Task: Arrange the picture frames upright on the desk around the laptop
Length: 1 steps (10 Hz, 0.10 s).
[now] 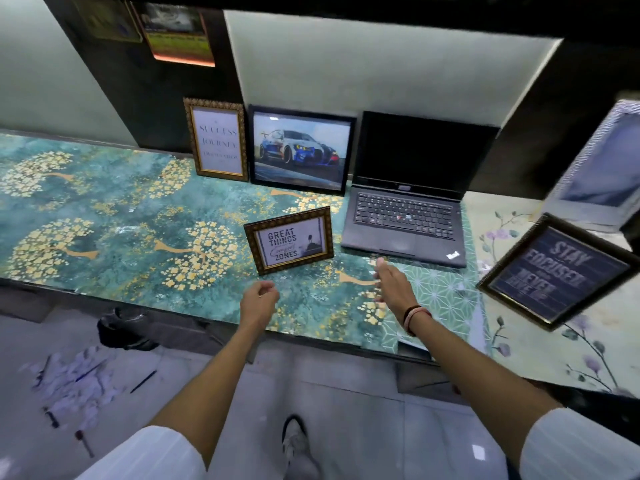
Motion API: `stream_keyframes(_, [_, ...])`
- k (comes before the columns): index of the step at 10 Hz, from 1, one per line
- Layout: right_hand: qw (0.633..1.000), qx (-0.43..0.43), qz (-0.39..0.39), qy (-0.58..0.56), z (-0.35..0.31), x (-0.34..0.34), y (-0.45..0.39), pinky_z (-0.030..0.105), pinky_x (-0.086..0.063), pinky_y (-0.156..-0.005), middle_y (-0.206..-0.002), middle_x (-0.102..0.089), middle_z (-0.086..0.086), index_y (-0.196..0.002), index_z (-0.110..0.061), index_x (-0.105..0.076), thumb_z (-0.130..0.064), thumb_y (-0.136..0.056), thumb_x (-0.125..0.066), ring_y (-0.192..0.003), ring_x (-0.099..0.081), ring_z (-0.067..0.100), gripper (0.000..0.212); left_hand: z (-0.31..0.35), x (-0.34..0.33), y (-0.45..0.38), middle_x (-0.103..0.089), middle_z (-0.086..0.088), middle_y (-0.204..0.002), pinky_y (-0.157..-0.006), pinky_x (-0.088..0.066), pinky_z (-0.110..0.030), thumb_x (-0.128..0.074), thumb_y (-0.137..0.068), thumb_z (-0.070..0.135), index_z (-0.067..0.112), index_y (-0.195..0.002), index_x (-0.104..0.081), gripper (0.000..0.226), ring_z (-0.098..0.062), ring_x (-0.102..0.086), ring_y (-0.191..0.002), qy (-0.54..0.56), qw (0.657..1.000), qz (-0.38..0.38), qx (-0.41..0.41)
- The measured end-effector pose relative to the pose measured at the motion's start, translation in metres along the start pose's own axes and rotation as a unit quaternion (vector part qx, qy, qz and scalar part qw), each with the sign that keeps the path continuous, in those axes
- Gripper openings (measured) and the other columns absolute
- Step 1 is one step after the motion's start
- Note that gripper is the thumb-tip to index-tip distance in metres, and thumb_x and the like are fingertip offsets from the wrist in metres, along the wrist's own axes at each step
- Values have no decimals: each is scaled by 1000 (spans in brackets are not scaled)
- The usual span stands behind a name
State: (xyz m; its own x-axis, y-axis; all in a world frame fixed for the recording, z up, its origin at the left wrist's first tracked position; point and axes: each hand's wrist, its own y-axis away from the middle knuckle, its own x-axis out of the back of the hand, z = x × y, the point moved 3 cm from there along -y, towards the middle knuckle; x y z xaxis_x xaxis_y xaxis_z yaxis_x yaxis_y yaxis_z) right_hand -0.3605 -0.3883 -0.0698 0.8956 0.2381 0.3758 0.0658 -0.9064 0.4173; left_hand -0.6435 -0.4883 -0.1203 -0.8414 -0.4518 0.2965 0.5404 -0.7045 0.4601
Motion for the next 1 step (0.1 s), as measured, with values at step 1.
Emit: stream_keyframes(1, [994,23,5,-103,-14,51,44,40,-55,-68,-104,-66,3,-106,-14,-65,-56,-100,-41,-93,-64,24,49,36,-35,54,-67,-11,-93,-64,-56,-31,-65,-92,11,5,-117,-66,25,-26,-66,-86,21,994,-76,-69])
